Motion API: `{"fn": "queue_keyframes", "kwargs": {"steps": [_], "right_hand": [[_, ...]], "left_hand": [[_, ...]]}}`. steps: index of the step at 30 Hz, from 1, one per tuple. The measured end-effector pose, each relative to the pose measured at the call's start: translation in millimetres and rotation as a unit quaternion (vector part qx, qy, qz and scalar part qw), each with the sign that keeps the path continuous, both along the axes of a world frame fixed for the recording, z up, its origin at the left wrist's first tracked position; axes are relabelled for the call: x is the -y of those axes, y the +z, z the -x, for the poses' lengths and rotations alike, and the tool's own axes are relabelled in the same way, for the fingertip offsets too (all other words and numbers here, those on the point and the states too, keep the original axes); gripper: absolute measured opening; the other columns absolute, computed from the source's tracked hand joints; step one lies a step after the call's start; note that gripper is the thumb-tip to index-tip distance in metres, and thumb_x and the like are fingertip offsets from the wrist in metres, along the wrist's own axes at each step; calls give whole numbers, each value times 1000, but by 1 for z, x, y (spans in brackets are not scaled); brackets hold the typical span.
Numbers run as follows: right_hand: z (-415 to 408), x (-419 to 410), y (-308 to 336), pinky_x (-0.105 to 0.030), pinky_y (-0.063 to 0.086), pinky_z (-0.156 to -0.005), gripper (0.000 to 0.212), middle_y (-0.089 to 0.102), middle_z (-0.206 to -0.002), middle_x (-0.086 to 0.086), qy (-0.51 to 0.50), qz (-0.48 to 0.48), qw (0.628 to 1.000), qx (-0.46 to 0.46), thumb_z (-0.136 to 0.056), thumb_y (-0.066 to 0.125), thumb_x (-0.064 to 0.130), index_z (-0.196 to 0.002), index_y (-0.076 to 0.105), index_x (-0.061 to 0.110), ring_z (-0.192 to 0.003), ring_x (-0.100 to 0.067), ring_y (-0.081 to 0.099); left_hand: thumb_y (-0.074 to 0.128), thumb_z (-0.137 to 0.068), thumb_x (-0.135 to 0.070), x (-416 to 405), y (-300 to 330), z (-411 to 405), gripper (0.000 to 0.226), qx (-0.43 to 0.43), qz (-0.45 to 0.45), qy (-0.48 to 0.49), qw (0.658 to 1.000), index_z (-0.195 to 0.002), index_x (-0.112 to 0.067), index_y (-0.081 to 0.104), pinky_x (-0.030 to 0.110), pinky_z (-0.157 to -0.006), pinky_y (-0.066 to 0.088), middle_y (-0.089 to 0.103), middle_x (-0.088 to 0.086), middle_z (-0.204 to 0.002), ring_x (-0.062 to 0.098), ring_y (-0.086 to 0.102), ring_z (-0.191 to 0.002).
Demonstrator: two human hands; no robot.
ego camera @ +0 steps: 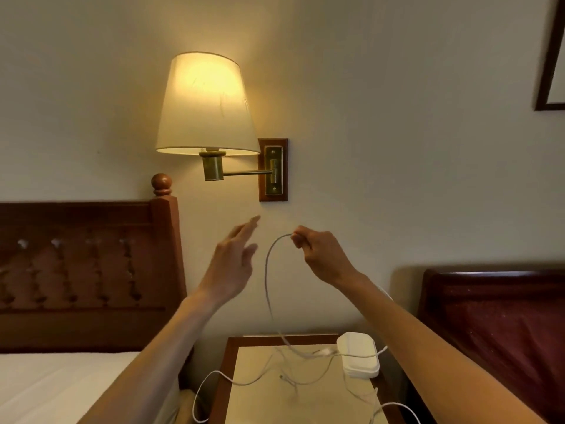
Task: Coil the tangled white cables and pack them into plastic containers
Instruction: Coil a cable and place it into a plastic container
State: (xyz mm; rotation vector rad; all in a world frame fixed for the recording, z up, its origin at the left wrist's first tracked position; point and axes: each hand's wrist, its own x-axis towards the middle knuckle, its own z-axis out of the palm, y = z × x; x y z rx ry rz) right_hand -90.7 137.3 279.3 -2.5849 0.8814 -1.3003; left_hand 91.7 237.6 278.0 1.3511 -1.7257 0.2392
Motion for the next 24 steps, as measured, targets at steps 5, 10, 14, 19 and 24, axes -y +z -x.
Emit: {"fn": "queue_keyframes", "kwargs": {"steps": [5, 10, 14, 19, 24], "right_hand": [[-10, -1, 4, -21, 46, -62, 15, 56, -76, 8, 6, 53, 997, -55, -102, 44, 25, -93, 56, 22, -61, -6, 51], [45, 27, -31, -17, 39, -62, 31, 52, -68, 15, -7, -71, 997, -32, -102, 42, 10, -78, 49, 28, -59, 2, 50], [69, 39, -37, -20, 37, -59, 31, 54, -64, 7, -62, -111, 991, 38, -100, 44, 8, -74, 55, 22, -53, -4, 45], [26, 26, 3, -19, 40, -55, 25, 58, -62, 14, -72, -3, 995, 66, -98, 55, 25, -74, 63, 23, -52, -4, 51], [-7, 10, 25, -24, 53, -71, 19, 71, -85, -1, -36, 51, 998, 20, -97, 56, 23, -98, 71, 12, -70, -12, 62]], "left_hand": [[50, -100, -18, 16, 8, 17, 16, -123, -93, -112, 982, -102, -16, 66, 32, -56, 49, 62, 3, -78, 7, 56, -57], [48, -100, -16, 5, 30, -36, 18, -263, 55, -34, 963, -90, -16, 64, 25, -65, 39, 58, -1, -78, 10, 50, -68], [49, -100, -14, 15, 12, -75, 20, -309, -36, 16, 950, -93, -16, 68, 30, -54, 44, 65, 9, -84, 15, 52, -56], [44, -97, 1, 28, -14, -47, 49, -215, -169, 40, 961, -144, -15, 44, 24, -46, 50, 52, 9, -136, 17, 66, -60], [47, -101, -14, 27, 6, 9, 38, -222, -87, -154, 959, -139, -13, 48, 38, -66, 61, 61, 2, -121, 21, 71, -84]]}}
